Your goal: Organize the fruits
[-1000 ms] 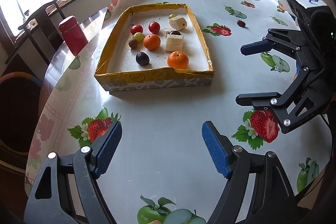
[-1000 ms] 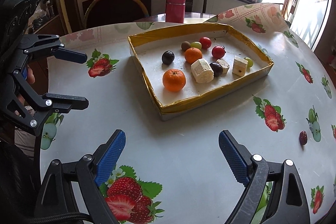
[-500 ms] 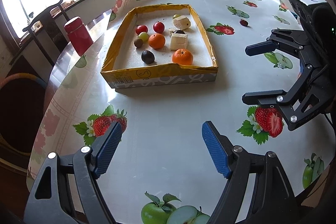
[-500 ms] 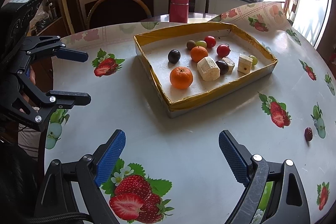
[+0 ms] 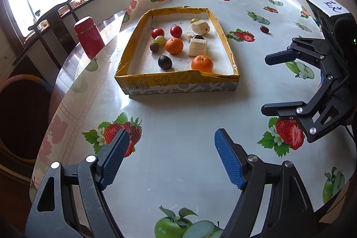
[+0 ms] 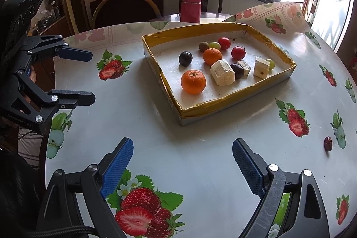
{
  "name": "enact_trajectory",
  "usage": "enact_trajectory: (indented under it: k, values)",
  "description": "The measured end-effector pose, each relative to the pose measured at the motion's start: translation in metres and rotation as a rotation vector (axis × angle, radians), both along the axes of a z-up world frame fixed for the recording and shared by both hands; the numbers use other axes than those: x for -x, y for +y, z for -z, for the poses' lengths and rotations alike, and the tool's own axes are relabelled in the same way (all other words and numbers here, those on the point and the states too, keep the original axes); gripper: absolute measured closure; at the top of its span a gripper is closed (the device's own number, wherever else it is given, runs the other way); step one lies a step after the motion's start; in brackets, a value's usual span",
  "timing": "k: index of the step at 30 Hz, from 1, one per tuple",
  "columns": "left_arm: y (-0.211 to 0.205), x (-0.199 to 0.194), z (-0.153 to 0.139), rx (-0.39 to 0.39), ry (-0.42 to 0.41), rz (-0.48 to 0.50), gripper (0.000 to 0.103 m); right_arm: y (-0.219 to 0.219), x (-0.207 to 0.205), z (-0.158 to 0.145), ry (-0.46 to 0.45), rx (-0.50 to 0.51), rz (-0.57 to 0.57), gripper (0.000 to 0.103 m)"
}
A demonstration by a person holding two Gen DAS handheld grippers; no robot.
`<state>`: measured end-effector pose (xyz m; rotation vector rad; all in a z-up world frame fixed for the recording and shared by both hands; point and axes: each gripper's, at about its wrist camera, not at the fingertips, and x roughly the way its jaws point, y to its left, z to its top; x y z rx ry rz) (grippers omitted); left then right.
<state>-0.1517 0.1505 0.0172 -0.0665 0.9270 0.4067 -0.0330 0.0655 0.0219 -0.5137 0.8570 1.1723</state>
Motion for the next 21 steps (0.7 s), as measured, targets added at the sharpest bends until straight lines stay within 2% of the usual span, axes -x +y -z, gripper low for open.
enact_trajectory:
  k: [21]
  values:
    - [0.0055, -0.0046, 0.0052, 0.015, 0.026, -0.016, 0.024, 0.0019, -0.0026, 0.0077, 0.018, 0.013, -0.003, 0.011]
